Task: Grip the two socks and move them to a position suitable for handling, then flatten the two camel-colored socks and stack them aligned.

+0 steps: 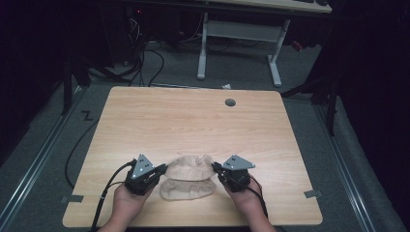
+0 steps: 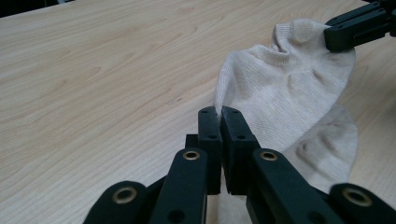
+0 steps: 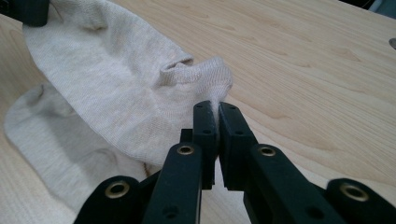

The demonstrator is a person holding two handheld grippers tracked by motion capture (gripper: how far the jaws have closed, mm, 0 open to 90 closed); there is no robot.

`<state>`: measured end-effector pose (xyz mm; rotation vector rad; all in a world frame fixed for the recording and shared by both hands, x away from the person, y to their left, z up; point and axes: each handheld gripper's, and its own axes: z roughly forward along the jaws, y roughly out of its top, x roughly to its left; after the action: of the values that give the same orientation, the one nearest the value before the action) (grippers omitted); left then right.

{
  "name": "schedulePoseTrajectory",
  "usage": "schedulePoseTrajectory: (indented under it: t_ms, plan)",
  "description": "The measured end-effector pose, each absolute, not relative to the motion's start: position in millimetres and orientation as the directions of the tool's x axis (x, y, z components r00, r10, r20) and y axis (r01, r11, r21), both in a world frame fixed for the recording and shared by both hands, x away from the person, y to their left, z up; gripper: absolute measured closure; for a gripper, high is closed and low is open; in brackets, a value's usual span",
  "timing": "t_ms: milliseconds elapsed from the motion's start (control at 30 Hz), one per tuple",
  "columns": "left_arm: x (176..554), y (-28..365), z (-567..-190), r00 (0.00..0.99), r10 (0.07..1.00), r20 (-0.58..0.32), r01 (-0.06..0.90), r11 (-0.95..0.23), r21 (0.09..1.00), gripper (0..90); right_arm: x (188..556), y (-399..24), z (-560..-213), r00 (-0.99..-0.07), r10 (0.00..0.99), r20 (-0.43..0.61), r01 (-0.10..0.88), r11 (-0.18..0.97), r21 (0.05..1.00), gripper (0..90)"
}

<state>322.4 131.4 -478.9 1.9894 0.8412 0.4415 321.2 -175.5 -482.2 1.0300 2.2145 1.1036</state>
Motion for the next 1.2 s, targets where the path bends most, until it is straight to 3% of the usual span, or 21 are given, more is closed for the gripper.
schedulePoseTrajectory:
  t_ms: [700, 1200]
  plan:
    - [295, 128, -500, 0.758, 0.651, -0.029, 0.439, -0.477, 0.761, 87.2, 295, -183, -496, -0.650, 0.759, -0.051, 0.445, 0.433, 0.784, 86.1]
    - [295, 133, -509, 0.726, 0.686, -0.052, 0.496, -0.470, 0.730, 87.1, 293, -170, -506, -0.687, 0.725, -0.049, 0.454, 0.481, 0.750, 85.9]
